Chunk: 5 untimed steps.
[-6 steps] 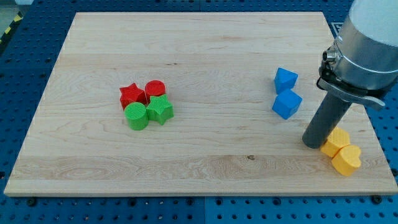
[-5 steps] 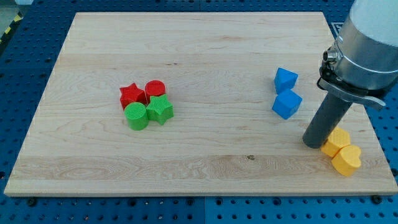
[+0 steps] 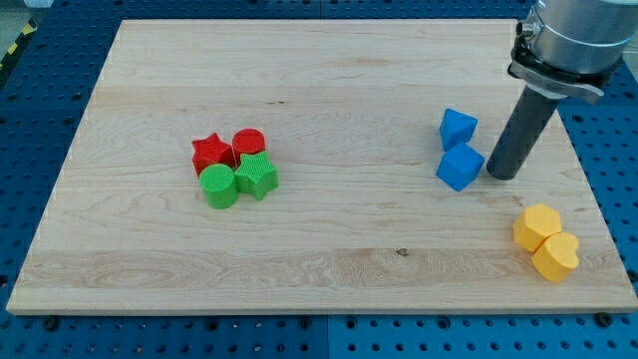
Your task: Move the blue cube downwards
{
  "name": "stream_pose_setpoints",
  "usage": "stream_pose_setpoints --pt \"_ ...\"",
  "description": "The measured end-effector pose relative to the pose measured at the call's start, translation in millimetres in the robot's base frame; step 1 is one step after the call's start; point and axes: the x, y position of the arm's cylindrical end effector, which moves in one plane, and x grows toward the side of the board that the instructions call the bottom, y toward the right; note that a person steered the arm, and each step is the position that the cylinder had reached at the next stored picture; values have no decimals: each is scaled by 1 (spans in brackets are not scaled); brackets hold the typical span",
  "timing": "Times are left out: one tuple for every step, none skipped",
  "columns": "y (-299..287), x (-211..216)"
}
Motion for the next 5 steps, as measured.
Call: stream_pose_setpoints --pt "0 -5" --pt "-13 -26" --pt "-41 -26" --pt "-54 -26" --pt "-54 -26"
